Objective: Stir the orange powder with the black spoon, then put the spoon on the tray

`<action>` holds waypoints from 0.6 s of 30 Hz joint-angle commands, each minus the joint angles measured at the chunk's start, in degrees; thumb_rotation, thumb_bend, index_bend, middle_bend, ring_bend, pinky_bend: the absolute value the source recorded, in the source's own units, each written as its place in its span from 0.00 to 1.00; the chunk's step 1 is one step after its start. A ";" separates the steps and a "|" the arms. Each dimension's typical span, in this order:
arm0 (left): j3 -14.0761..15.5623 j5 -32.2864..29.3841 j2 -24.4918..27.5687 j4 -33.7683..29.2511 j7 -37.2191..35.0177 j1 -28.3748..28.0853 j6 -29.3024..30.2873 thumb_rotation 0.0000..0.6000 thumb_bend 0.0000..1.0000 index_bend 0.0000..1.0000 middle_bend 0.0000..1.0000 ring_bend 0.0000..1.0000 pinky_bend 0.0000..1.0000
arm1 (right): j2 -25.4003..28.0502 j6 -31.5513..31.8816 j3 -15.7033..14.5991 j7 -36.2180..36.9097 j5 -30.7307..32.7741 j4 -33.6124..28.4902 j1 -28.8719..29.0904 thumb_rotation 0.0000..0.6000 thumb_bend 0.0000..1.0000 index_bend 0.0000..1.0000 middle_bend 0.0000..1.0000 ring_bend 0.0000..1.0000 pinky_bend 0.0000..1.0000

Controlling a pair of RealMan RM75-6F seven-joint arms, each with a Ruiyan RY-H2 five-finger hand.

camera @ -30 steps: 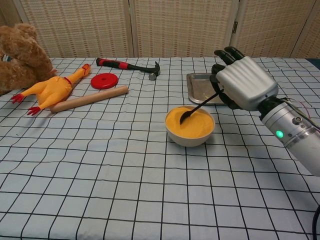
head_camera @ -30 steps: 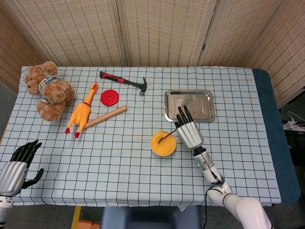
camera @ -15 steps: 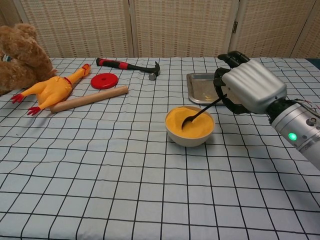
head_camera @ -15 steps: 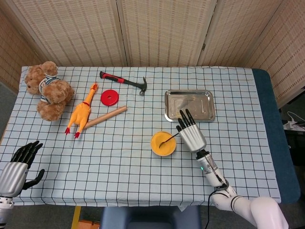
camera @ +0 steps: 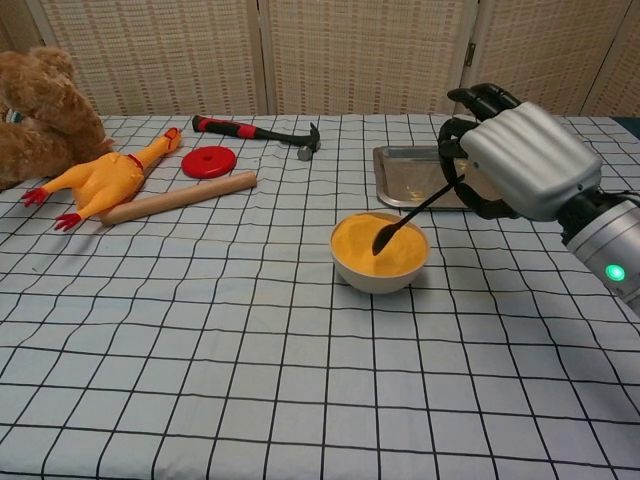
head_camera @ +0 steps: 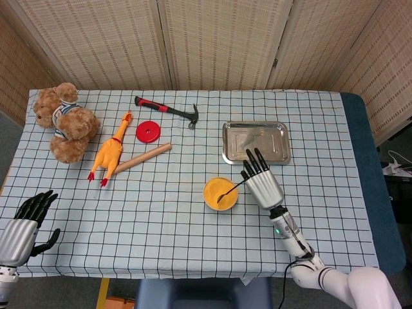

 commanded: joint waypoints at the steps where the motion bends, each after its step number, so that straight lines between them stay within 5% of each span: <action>1: 0.07 0.05 0.01 -0.09 0.13 -0.02 -0.07 1.00 0.41 0.05 0.01 0.00 0.09 | 0.74 0.24 -0.83 -0.94 -0.58 -0.91 -0.84 1.00 0.40 0.93 0.30 0.00 0.07; 18: 0.12 0.04 0.04 0.09 -0.27 -0.09 -0.19 1.00 0.42 0.05 0.01 0.00 0.09 | -3.34 -3.87 0.44 -3.03 0.33 4.67 0.63 1.00 0.40 0.93 0.30 0.00 0.07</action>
